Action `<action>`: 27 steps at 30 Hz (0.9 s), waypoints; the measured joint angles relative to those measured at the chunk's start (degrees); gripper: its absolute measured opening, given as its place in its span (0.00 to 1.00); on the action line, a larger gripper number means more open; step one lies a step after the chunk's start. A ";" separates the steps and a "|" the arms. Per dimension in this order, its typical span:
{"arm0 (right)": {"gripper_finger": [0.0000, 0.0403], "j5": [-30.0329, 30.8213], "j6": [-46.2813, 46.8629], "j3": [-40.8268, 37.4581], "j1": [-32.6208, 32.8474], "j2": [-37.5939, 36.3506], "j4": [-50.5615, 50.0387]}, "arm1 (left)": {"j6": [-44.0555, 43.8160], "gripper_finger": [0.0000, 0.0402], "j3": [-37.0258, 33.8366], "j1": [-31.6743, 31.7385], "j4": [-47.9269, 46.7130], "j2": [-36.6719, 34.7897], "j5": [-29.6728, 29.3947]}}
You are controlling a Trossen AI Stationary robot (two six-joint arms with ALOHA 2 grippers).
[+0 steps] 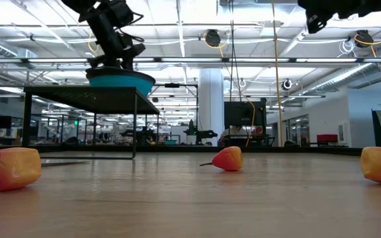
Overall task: Pick & Place Fruit
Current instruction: Put the orange into the blue strainer bowl on the shelf
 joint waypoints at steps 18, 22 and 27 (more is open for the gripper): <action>0.00 0.13 0.18 -0.88 0.00 -0.45 1.62 | -1.53 0.32 0.00 1.53 -0.59 2.56 -0.20; 0.00 0.13 0.17 -0.88 0.00 -0.45 1.60 | -1.72 0.32 0.00 1.53 -0.58 2.56 -0.15; 0.00 0.11 0.18 -0.88 0.00 -0.45 1.60 | -2.92 0.40 0.00 2.25 -0.20 2.56 -0.11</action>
